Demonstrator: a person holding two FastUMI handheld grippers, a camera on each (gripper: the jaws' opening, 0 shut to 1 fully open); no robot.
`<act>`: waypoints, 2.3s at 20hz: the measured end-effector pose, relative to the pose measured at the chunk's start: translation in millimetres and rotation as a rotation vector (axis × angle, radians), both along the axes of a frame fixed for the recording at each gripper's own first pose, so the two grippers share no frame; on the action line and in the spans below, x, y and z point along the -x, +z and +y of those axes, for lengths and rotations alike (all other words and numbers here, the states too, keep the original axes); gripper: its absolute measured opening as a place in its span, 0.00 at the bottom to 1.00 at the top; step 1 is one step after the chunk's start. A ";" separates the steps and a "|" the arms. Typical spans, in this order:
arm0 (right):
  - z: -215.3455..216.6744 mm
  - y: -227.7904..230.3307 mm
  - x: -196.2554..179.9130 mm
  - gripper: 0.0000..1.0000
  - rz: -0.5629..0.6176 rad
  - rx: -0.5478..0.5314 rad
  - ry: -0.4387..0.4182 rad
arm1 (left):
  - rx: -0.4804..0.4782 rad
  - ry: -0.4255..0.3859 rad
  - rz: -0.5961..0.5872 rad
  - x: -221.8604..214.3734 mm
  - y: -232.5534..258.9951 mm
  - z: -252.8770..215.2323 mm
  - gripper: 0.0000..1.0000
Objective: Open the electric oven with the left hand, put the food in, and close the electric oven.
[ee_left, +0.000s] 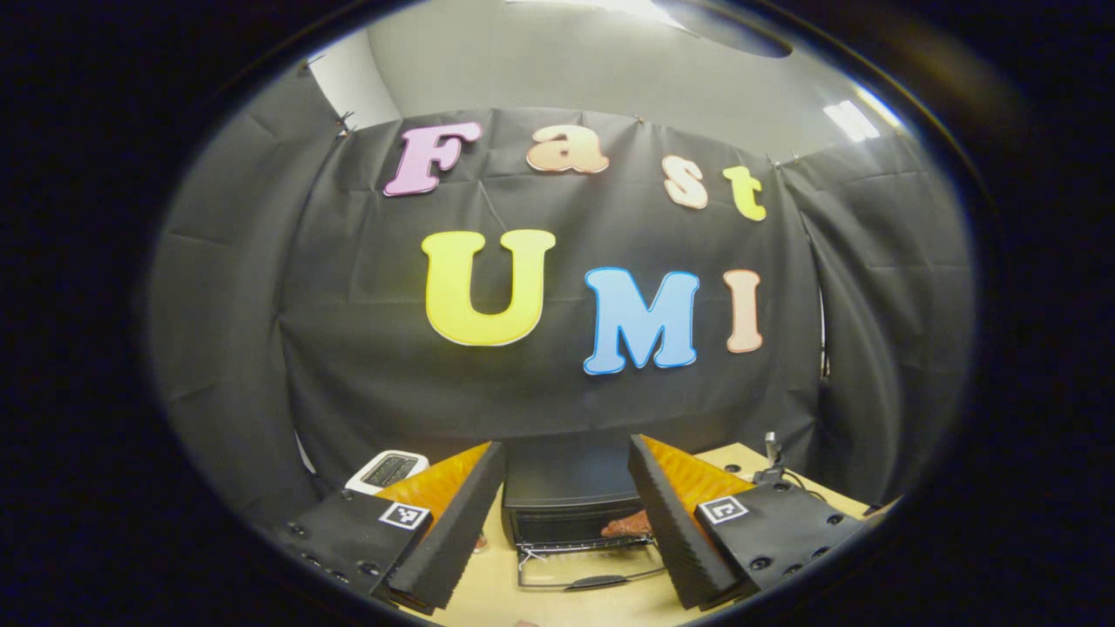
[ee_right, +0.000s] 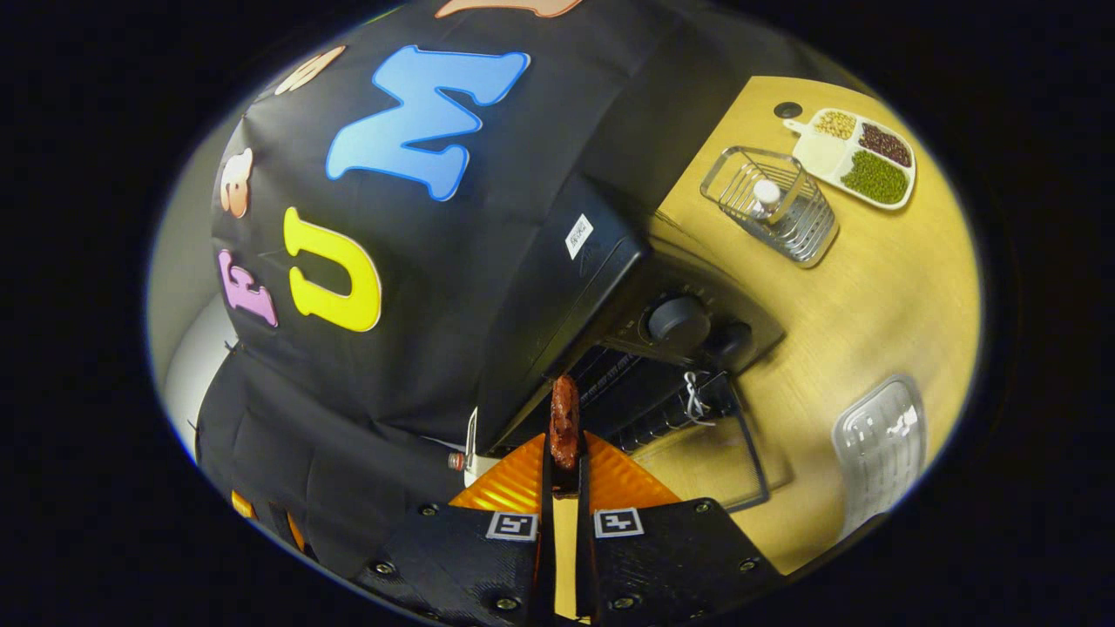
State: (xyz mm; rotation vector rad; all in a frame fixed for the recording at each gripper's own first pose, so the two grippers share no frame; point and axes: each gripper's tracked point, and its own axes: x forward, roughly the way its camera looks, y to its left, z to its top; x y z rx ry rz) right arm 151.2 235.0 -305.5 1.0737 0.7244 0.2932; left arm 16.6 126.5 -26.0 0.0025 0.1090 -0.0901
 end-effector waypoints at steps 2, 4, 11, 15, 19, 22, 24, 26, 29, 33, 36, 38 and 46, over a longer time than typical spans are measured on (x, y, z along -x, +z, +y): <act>9.6 -15.7 -19.5 0.10 0.025 -0.007 -0.049 | -0.004 0.015 0.020 -0.1 -8.0 14.5 0.96; 17.9 -27.7 -39.1 0.09 0.043 -0.023 -0.101 | 0.005 0.032 0.038 -1.0 -13.6 28.8 0.96; 34.4 -56.2 -78.2 0.10 0.041 0.106 -0.189 | -0.001 0.098 0.095 -1.0 -37.7 74.5 0.96; 24.5 -70.1 -72.6 0.21 0.073 0.298 -0.154 | 0.044 0.087 0.099 -3.9 -41.1 76.9 1.00; 6.1 -65.5 -53.2 0.36 0.053 0.475 -0.095 | 0.050 0.064 0.096 -13.3 -45.7 64.8 0.96; -10.2 -41.7 -27.4 0.48 -0.035 0.611 -0.023 | 0.060 0.039 0.098 -19.6 -49.2 45.2 0.98; -22.8 -14.5 -6.7 0.48 -0.115 0.704 0.016 | 0.063 0.028 0.097 -24.6 -51.4 32.1 0.99; -38.2 19.0 8.1 0.48 -0.213 0.782 0.023 | 0.065 0.016 0.092 -29.3 -53.2 17.5 0.96; -59.7 83.4 36.1 0.48 -0.375 0.892 0.026 | 0.064 -0.014 0.086 -34.0 -57.1 -7.2 0.92; -91.5 172.8 66.1 0.48 -0.561 0.965 -0.058 | 0.057 -0.034 0.067 -37.6 -53.9 -36.9 0.94; -120.6 227.8 86.5 0.48 -0.646 0.974 -0.181 | 0.070 -0.036 0.028 -35.6 -39.7 -56.3 0.96; -138.3 251.9 93.3 0.37 -0.679 0.980 -0.242 | 0.071 -0.041 0.008 -34.5 -32.4 -66.4 1.00; -172.4 250.5 106.8 0.92 -0.648 1.006 -0.301 | 0.067 -0.064 0.047 -35.4 -52.0 -90.7 1.00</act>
